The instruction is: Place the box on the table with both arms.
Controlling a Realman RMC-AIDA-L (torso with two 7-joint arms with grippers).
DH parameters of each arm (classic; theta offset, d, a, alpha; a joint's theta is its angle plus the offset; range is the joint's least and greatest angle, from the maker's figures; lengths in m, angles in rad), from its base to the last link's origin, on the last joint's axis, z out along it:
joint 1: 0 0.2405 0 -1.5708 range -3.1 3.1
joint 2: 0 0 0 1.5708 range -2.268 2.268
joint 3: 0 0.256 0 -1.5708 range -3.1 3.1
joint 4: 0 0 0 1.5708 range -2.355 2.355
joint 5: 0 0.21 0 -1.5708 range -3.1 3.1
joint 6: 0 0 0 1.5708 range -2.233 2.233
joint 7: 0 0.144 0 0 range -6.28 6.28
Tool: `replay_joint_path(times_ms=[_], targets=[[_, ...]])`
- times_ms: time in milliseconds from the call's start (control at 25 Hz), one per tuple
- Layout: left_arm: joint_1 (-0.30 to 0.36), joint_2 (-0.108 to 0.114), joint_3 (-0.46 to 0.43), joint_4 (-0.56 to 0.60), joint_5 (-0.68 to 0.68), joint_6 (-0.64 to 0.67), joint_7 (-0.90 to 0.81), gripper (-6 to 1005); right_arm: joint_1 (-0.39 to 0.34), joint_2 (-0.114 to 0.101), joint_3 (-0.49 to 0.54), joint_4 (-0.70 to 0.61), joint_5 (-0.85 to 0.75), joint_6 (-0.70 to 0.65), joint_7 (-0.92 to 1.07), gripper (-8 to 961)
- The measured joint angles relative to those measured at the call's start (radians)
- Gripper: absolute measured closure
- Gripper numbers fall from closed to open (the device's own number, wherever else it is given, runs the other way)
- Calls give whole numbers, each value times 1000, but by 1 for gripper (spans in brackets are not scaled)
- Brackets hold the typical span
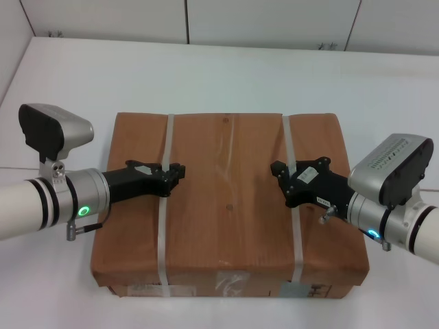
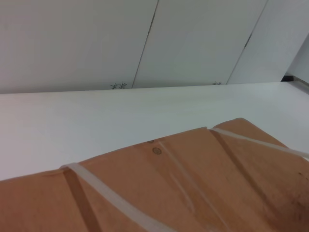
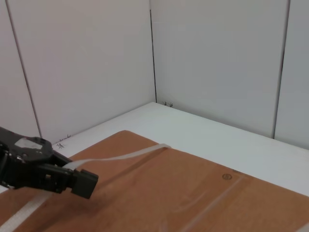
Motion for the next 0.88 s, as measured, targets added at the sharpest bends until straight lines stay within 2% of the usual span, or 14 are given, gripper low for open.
replay_joint_path(times_ms=[440, 640, 880], targets=[[1, -2, 0, -4, -1, -21, -10, 907, 6, 0, -10, -2, -4, 36, -24, 863], [4, -2, 27, -4, 1, -22, -5, 773, -5, 0, 6, 0, 4, 56, 2, 837], [8, -1, 28, -4, -3, -56, -13, 630, -18, 0, 31, 0, 37, 70, 11, 664]])
